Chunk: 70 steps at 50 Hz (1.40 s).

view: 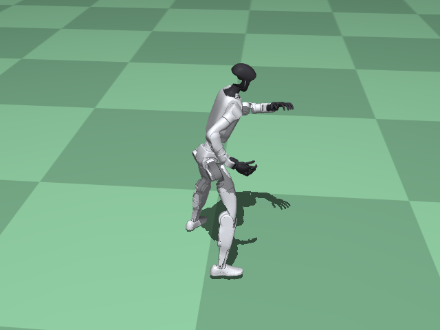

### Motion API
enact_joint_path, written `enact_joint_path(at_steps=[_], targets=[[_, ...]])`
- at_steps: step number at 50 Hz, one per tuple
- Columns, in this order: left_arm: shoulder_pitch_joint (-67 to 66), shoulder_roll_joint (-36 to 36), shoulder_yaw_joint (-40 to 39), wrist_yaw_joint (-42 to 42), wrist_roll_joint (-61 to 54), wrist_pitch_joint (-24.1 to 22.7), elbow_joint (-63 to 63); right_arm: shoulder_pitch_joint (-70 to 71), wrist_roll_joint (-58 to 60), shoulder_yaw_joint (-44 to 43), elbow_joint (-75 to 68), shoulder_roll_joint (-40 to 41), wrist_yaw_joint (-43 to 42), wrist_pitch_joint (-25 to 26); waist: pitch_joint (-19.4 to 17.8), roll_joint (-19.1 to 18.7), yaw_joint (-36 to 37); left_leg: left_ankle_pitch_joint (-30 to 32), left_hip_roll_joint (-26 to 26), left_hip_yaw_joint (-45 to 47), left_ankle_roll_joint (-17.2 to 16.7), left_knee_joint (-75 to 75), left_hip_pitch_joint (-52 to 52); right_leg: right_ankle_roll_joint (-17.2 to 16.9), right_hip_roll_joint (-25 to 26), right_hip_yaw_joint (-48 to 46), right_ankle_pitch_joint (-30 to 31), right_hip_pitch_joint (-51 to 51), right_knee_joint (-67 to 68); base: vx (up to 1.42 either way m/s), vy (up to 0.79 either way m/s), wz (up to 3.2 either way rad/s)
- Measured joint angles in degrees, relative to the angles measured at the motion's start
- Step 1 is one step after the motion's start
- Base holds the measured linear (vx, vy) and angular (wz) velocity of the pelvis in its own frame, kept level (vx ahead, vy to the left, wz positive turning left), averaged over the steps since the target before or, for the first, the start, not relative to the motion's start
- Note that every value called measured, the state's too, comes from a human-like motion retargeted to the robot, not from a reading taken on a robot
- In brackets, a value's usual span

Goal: Kungfu

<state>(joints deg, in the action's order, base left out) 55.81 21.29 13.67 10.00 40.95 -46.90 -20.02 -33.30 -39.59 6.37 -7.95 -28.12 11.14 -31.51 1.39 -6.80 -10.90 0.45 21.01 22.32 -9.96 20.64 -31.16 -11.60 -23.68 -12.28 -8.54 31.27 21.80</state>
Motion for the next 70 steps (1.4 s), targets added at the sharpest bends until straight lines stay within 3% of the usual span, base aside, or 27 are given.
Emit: enact_joint_path(at_steps=[4, 7, 8, 10, 12, 13, 15, 18, 20, 23, 25, 29, 33, 38, 42, 46, 52, 58, 61, 65, 70], targets=[[4.8, 9.2, -7.1, 2.2, -5.7, 3.3, 6.9, 10.0, -7.6, 3.8, -10.4, 8.5, -1.9, 0.6, 4.3, 0.3, 5.0, -5.5, -2.9, -2.6, 0.4, 6.8, -3.5, -2.5, -3.5, -2.8, 3.4, -4.8, -5.6, 0.42, 0.76, 0.65], [6.2, 17.0, -15.2, 0.2, -12.1, 7.4, 12.0, 29.0, -6.4, 2.0, -30.3, 24.1, -5.1, 1.6, 7.2, 1.0, 9.8, -9.2, -4.3, -1.3, 1.2, 10.8, -5.9, -3.4, -5.3, -1.7, 6.3, -4.0, -8.4, 0.26, 0.61, -0.08], [5.7, 19.6, -18.2, -0.9, -13.7, 9.7, 13.9, 37.0, -7.7, -1.7, -39.3, 29.0, -1.9, 3.5, 7.8, 1.6, 11.2, -10.4, -5.1, -1.1, 1.5, 12.1, -6.8, -3.4, -5.9, -0.8, 7.3, -3.1, -9.1, 0.27, 0.67, -0.3], [4.0, 24.5, -24.0, -2.1, -15.9, 13.5, 17.3, 52.0, -9.5, -13.6, -59.0, 33.6, 11.8, 12.6, 8.8, 2.3, 13.8, -12.8, -6.5, -1.2, 2.1, 14.8, -8.9, -3.4, -6.9, 0.0, 9.3, -1.7, -10.7, 0.14, 0.6, -0.2], [3.4, 26.9, -27.7, -0.6, -15.7, 15.6, 19.7, 64.6, -9.9, -20.8, -76.8, 31.7, 19.2, 24.0, 8.9, 2.3, 16.8, -14.8, -6.3, -2.1, 2.7, 18.0, -11.7, -3.4, -7.0, -2.0, 11.1, -1.6, -12.4, -0.02, 0.48, 0.0], [3.6, 27.3, -28.6, 0.6, -15.2, 16.1, 20.6, 68.6, -12.4, -23.0, -83.2, 29.8, 19.7, 25.6, 9.1, 2.5, 18.8, -15.6, -5.9, -2.9, 2.9, 19.6, -13.3, -3.4, -6.7, -3.7, 11.9, -1.7, -13.3, -0.04, 0.24, 0.13], [4.1, 27.8, -29.2, 3.0, -13.9, 16.8, 22.1, 73.6, -21.4, -22.7, -89.5, 27.1, 17.3, 25.1, 9.4, 3.5, 21.8, -16.9, -5.7, -4.2, 3.3, 22.3, -16.0, -3.4, -6.6, -7.2, 13.5, -2.7, -15.0, 0.04, 0.13, 0.31], [2.5, 27.9, -29.6, 4.6, -11.6, 17.5, 23.7, 75.5, -24.4, -22.4, -89.4, 27.9, 14.2, 20.1, 8.6, 5.7, 22.4, -19.1, -8.6, -3.0, 5.3, 24.2, -15.5, -3.0, -11.2, -12.8, 15.5, -7.1, -16.0, 0.16, 0.16, 0.68], [0.5, 27.5, -30.2, 5.8, -9.6, 17.8, 25.1, 75.4, -22.1, -21.7, -87.1, 29.1, 14.9, 18.5, 7.5, 6.8, 22.7, -19.0, -9.7, -2.6, 6.1, 23.7, -14.7, 0.4, -12.6, -13.9, 16.7, -7.8, -14.8, 0.11, 0.09, 0.24], [-2.9, 26.7, -31.0, 7.0, -6.3, 17.4, 25.5, 74.2, -18.2, -18.5, -84.5, 30.5, 19.0, 22.4, 7.4, 7.2, 22.8, -18.6, -9.0, -2.9, 6.7, 23.2, -14.6, 5.1, -12.9, -17.5, 18.3, -7.5, -12.6, 0.05, 0.0, -0.24], [-5.3, 25.8, -32.0, 7.4, -4.0, 17.2, 25.0, 73.0, -15.6, -17.0, -82.7, 31.3, 19.4, 23.5, 7.6, 7.3, 22.2, -18.3, -8.5, -3.3, 6.7, 22.7, -14.5, 6.7, -12.6, -18.5, 18.9, -7.2, -11.4, 0.05, -0.06, -0.23], [-10.3, 22.2, -34.1, 7.8, -2.0, 16.5, 22.4, 69.8, -11.3, -13.3, -75.4, 32.5, 16.6, 20.0, 8.2, 7.8, 20.7, -17.2, -7.7, -3.9, 6.1, 20.7, -13.4, 8.1, -11.5, -18.1, 18.3, -6.7, -10.1, 0.03, -0.19, -0.17], [-17.0, 15.6, -37.6, 4.3, -6.8, 14.7, 19.2, 67.4, -7.7, -10.0, -63.8, 32.2, 15.2, 17.5, 8.9, 8.3, 18.9, -15.4, -7.2, -4.0, 5.0, 18.3, -11.5, 6.2, -10.6, -18.2, 16.3, -6.9, -10.0, 0.0, -0.25, -0.17], [-28.9, 3.9, -45.9, -3.4, -15.3, 11.6, 13.6, 68.2, -4.8, -6.7, -44.7, 29.2, 12.4, 13.7, 9.8, 8.9, 16.1, -12.0, -6.4, -3.0, 3.0, 13.4, -7.2, -0.8, -9.9, -16.3, 11.5, -6.6, -9.0, -0.06, -0.44, -0.31], [-37.4, -6.8, -52.4, -7.1, -21.1, 11.5, 1.1, 70.9, -3.7, -3.9, -26.3, 23.5, 8.2, 9.6, 12.1, 8.5, 13.3, -7.7, -5.1, -1.6, 1.3, 6.6, -2.5, -1.1, -8.6, -12.4, 6.9, -3.0, -4.0, -0.04, -0.5, -0.55], [-42.7, -15.2, -56.7, -17.6, -34.9, 19.4, -17.7, 75.4, 0.6, -3.2, -7.1, 15.2, -4.3, -0.1, 13.4, 8.2, 10.2, -2.8, -3.3, 1.3, -0.6, -2.3, 4.2, 0.2, -6.7, -7.2, 2.5, 2.4, 4.3, -0.07, -0.66, -0.69], [-50.5, -18.9, -54.9, -45.5, -79.1, 35.5, -41.5, 78.3, 16.7, -13.1, 15.9, -1.1, -26.4, -9.9, 16.7, 6.6, 3.5, 3.5, 0.8, 5.0, -2.8, -13.2, 10.5, 3.0, -1.5, -7.0, -4.9, 5.8, 13.4, 0.03, -0.73, -0.18], [-48.5, -19.1, -52.9, -49.5, -107.0, 45.4, -62.0, 74.6, 19.7, -27.6, 30.7, -19.1, -34.9, -13.2, 15.9, 3.9, -1.1, 9.0, 4.0, 9.8, -1.2, -19.3, 13.5, 6.8, 3.2, -8.4, -11.4, 6.9, 18.3, -0.11, -0.58, -0.25], [-46.5, -17.0, -50.2, -51.1, -110.8, 48.7, -68.9, 69.8, 22.0, -34.7, 37.2, -24.9, -37.3, -12.3, 15.1, 2.3, -3.7, 10.9, 5.8, 11.4, -0.9, -20.2, 13.4, 7.9, 4.3, -9.2, -13.4, 7.9, 20.4, -0.11, -0.35, -0.11], [-43.4, -15.9, -47.2, -51.1, -105.9, 46.7, -70.8, 63.1, 30.7, -43.3, 43.2, -29.0, -43.7, -11.9, 13.8, 1.4, -6.1, 11.5, 6.9, 12.3, -0.7, -19.8, 12.9, 8.9, 4.6, -8.9, -14.7, 10.0, 22.7, -0.13, -0.15, -0.17], [-40.6, -16.2, -46.1, -54.4, -102.5, 46.6, -67.3, 57.7, 41.8, -46.1, 44.6, -30.8, -53.2, -10.0, 13.0, 1.4, -5.3, 10.6, 6.7, 11.5, -2.9, -19.2, 14.0, 9.4, 5.3, -6.3, -14.6, 12.6, 24.3, -0.1, 0.03, -0.47]])
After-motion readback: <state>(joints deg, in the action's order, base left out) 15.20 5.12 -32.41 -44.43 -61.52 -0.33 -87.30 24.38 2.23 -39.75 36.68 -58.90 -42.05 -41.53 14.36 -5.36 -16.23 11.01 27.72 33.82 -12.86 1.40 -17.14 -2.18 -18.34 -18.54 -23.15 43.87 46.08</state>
